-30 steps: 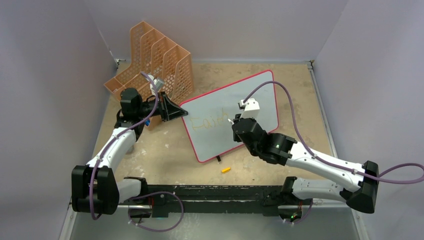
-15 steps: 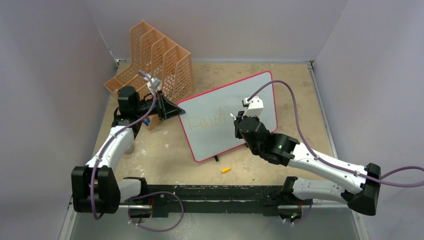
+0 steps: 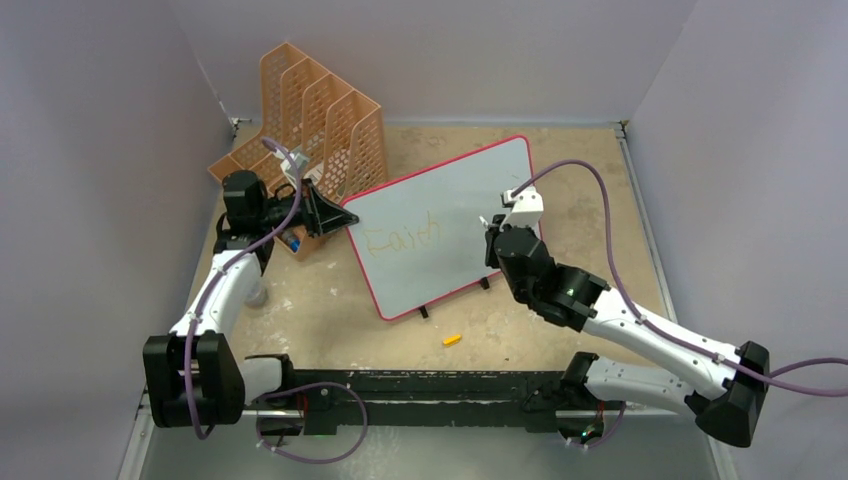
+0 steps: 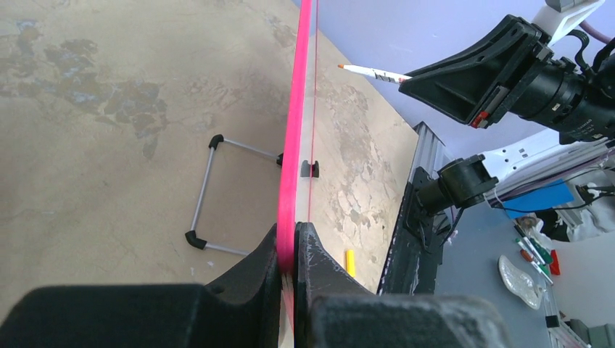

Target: Write a sentence on the whiteboard

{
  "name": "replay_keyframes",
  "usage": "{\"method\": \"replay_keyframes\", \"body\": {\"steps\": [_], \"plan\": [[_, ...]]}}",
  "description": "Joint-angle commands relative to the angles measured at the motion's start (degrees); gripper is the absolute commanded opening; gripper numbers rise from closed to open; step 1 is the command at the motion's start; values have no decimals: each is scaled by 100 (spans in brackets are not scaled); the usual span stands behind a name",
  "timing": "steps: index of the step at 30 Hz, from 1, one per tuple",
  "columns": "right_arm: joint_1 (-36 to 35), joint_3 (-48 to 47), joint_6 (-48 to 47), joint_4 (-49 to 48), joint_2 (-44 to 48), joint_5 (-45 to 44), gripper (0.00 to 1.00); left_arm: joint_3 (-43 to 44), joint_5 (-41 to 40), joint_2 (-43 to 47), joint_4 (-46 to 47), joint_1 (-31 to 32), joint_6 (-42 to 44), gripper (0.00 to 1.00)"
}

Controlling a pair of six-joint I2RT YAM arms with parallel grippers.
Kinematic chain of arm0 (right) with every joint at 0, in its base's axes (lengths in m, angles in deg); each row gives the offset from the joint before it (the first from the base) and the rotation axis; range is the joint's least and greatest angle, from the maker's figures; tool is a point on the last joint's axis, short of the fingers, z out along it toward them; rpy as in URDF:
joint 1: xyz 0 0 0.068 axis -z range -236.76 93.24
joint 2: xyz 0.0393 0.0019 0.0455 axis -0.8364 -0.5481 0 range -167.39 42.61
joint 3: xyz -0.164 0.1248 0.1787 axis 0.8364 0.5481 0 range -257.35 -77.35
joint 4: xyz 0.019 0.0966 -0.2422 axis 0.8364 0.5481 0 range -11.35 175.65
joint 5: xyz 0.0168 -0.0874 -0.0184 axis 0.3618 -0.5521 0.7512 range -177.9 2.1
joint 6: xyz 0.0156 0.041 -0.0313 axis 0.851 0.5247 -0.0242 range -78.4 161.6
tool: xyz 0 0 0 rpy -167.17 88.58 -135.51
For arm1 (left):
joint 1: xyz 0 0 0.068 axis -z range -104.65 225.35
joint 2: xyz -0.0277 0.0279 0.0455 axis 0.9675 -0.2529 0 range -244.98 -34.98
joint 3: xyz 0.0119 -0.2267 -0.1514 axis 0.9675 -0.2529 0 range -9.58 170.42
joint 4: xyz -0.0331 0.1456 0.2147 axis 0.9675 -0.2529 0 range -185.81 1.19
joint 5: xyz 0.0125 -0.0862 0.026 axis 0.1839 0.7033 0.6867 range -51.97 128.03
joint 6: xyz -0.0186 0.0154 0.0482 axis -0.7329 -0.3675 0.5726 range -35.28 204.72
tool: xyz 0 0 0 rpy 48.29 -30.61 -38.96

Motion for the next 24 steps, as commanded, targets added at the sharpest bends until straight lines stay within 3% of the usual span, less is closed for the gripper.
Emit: {"method": "replay_keyframes", "body": {"steps": [1, 24], "plan": [[172, 74, -479, -602, 175, 226, 0, 289, -17, 45, 316, -158, 407, 0], [383, -3, -1027, -1449, -290, 858, 0, 260, 99, -7, 392, -154, 334, 0]]}}
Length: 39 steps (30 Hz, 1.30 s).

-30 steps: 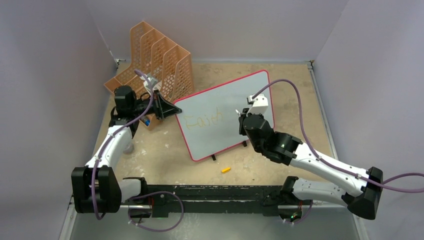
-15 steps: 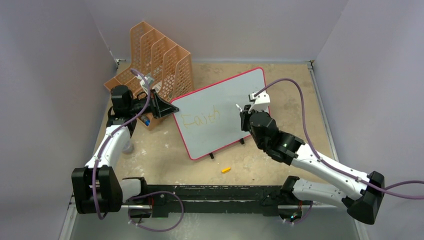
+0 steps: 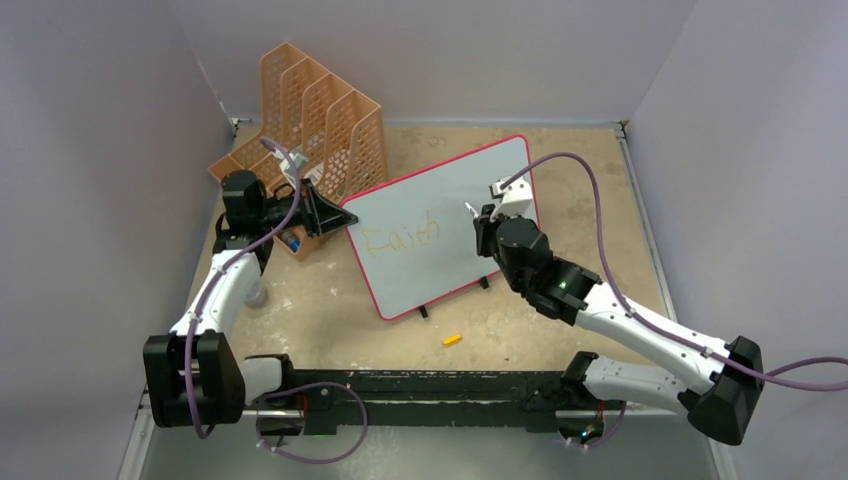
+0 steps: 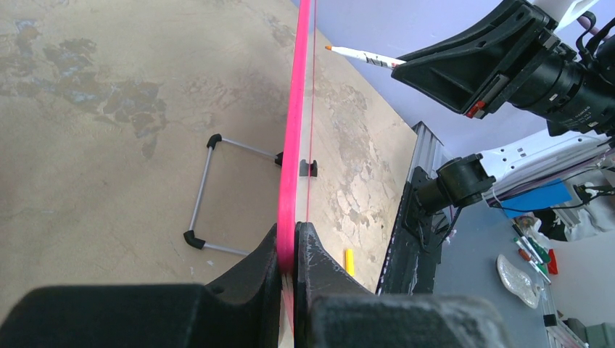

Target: Write a sentence on the whiteboard

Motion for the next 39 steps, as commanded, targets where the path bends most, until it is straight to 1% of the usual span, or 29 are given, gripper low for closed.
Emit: {"method": "replay_keyframes", "body": {"steps": [1, 28, 39], "plan": [[43, -68, -115, -328, -58, 120, 0, 251, 18, 6, 417, -84, 338, 0], [154, 135, -77, -359, -332, 211, 0, 233, 31, 29, 425, -81, 332, 0], [174, 60, -57, -134, -142, 169, 0, 233, -2, 33, 419, -84, 330, 0]]}}
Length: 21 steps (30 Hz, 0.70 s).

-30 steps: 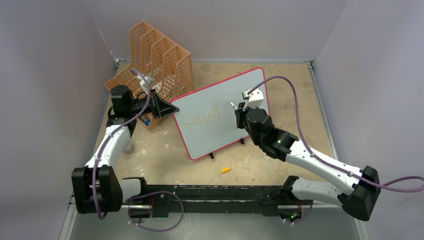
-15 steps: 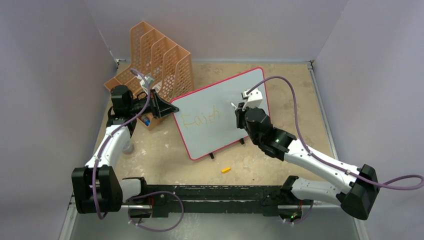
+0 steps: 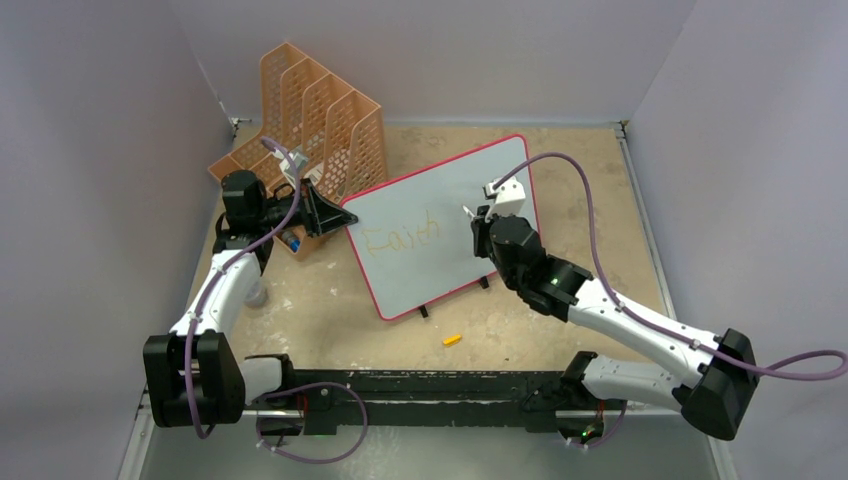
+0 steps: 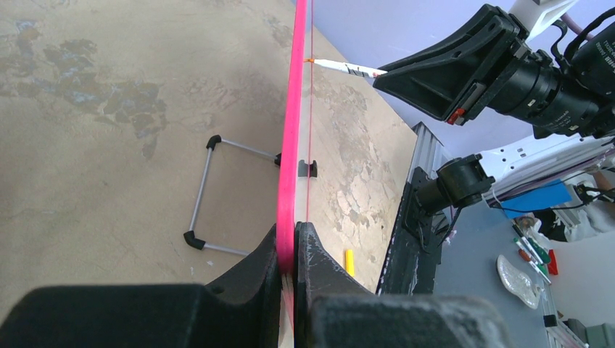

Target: Write a sentence on the whiteboard

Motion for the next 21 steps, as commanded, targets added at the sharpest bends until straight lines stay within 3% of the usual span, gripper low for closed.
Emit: {"method": "replay_keyframes", "body": {"steps": [1, 10, 21], "plan": [[35, -53, -32, 80, 190, 26, 0, 233, -9, 25, 408, -77, 334, 0], [35, -23, 135, 475, 437, 202, 0, 233, -36, 33, 399, -80, 339, 0], [34, 122, 202, 101, 285, 110, 0, 232, -26, 35, 399, -80, 343, 0]]}}
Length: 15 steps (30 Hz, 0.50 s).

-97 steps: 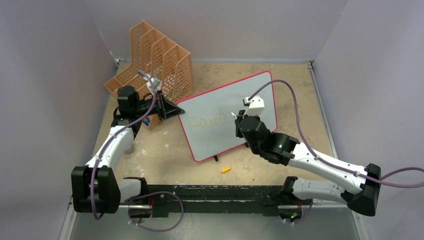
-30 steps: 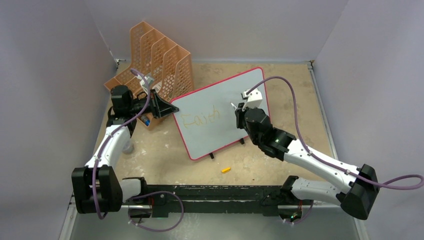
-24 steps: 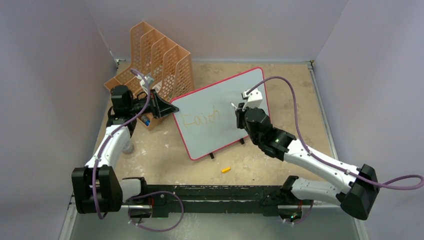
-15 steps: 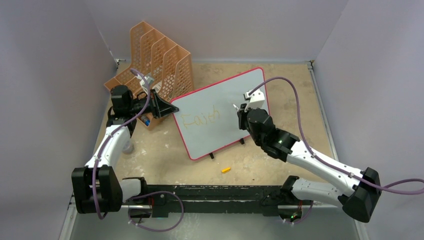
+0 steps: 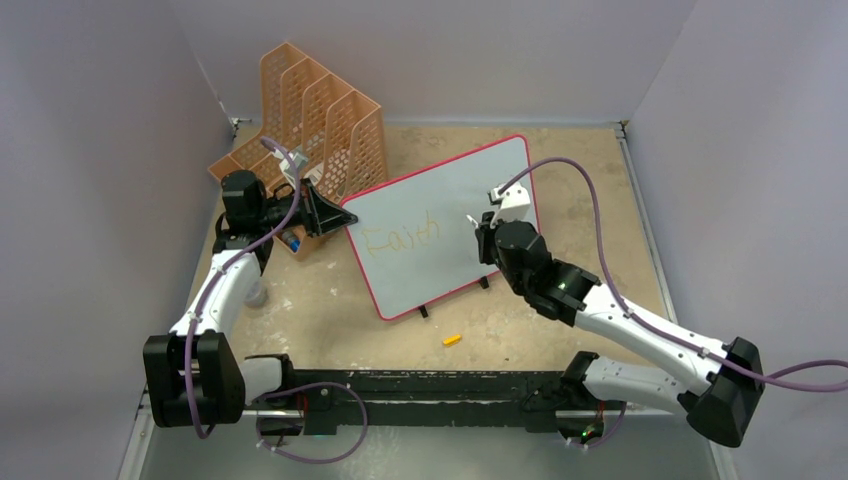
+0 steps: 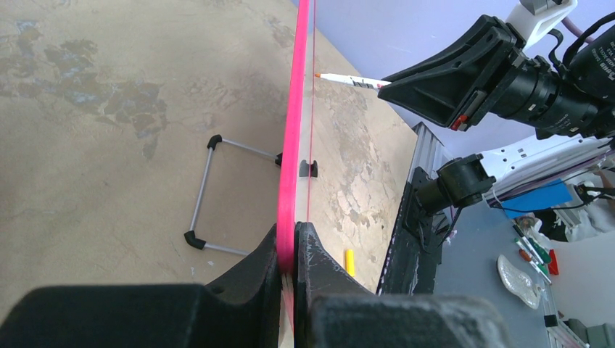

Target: Write a sentence on the whiteboard

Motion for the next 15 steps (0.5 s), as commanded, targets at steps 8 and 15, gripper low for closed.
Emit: {"method": "replay_keyframes", "body": {"steps": [8, 15], "plan": [[32, -48, 11, -554, -136, -81, 0, 236, -22, 24, 402, -77, 341, 0], [30, -62, -34, -600, -204, -118, 0, 235, -13, 11, 402, -82, 341, 0]]}}
